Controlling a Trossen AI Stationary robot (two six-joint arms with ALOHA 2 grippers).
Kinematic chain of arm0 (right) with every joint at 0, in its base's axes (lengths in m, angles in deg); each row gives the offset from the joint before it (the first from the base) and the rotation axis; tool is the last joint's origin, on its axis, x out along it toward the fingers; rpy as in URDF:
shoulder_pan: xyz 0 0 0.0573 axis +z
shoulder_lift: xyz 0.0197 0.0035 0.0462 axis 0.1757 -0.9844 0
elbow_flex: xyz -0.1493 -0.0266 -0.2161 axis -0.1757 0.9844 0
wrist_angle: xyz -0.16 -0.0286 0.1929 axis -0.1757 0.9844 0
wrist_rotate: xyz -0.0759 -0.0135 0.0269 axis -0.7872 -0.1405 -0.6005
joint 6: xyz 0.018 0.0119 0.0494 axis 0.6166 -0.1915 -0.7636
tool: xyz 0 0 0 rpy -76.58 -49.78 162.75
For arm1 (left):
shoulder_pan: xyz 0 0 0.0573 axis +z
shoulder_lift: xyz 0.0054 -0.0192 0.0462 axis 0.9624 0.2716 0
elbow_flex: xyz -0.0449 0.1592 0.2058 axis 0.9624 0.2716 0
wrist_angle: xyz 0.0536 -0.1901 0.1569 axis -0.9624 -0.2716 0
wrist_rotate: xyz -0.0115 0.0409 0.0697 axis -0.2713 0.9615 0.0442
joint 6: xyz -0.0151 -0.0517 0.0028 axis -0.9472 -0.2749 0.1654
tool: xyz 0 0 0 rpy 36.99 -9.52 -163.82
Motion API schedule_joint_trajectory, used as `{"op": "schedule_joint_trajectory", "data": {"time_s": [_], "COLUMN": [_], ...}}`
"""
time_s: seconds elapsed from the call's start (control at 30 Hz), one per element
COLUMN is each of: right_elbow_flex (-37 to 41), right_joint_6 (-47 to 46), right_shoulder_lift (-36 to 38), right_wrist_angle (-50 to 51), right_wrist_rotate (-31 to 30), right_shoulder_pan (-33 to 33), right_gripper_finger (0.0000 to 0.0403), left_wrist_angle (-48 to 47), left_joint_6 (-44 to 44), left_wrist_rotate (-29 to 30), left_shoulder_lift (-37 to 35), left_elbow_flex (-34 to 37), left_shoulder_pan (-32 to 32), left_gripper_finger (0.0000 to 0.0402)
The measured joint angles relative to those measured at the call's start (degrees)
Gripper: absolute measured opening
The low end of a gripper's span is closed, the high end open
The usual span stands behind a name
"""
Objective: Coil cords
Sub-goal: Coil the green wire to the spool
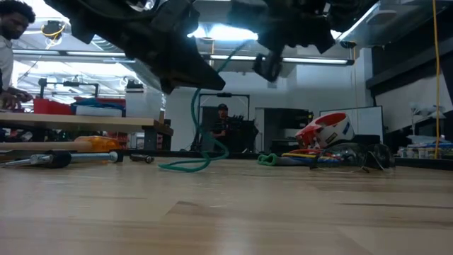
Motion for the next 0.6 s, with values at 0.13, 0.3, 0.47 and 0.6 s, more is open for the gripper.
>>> {"op": "schedule_joint_trajectory", "data": {"time_s": [0.13,0.3,0.47,0.6], "right_elbow_flex": [0.0,0.0,0.0,-0.1], "right_joint_6": [5.8,11.1,14.0,14.8], "right_shoulder_lift": [0.0,0.1,0.1,0.1], "right_wrist_angle": [12.2,23.4,28.0,29.8], "right_wrist_rotate": [-0.9,-5.5,-11.5,-15.3], "right_shoulder_pan": [0.0,0.0,0.0,0.0], "right_gripper_finger": [0.0003,0.0003,0.0003,0.0003], "left_wrist_angle": [-0.6,-3.6,-5.6,-5.7], "left_joint_6": [-0.7,-3.6,-4.7,-4.9], "left_wrist_rotate": [-3.5,-6.7,-9.1,-9.0], "left_shoulder_lift": [0.0,0.0,0.0,0.0], "left_elbow_flex": [0.0,0.1,0.0,0.0], "left_shoulder_pan": [-0.6,-1.5,-1.7,-1.6], "left_gripper_finger": [0.0002,0.0002,0.0001,0.0001]}}
